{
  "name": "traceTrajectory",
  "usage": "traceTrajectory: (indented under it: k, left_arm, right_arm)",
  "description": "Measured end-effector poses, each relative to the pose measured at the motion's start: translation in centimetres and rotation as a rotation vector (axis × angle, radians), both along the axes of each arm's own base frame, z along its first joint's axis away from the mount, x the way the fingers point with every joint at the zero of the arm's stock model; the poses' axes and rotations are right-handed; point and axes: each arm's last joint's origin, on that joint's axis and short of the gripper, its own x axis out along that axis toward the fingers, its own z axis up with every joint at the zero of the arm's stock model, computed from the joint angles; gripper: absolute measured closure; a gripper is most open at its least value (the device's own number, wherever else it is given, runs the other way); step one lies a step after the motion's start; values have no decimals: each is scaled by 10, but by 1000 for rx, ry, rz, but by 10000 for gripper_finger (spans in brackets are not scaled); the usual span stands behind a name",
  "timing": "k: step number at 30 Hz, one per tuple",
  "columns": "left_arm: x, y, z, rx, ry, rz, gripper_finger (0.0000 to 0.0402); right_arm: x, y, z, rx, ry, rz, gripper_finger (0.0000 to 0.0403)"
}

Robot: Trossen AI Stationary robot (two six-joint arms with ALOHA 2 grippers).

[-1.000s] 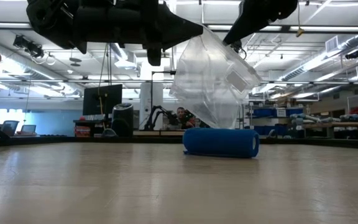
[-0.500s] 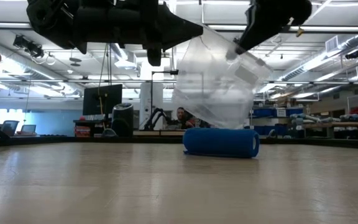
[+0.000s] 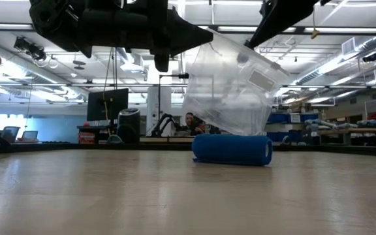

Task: Roll bandage
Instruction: Open the zip bag

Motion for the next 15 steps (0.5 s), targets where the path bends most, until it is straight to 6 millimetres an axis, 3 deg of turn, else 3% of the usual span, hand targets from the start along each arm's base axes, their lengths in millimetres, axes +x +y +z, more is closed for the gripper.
traceTrajectory:
  k: [5, 15]
  left_arm:
    - [0, 0, 0, -2, 5, 0, 402]
    - [0, 0, -1, -2, 6, 0, 401]
  right_arm:
    - [10, 0, -7, -21, -3, -3, 250]
    - [6, 3, -2, -81, -51, -56, 248]
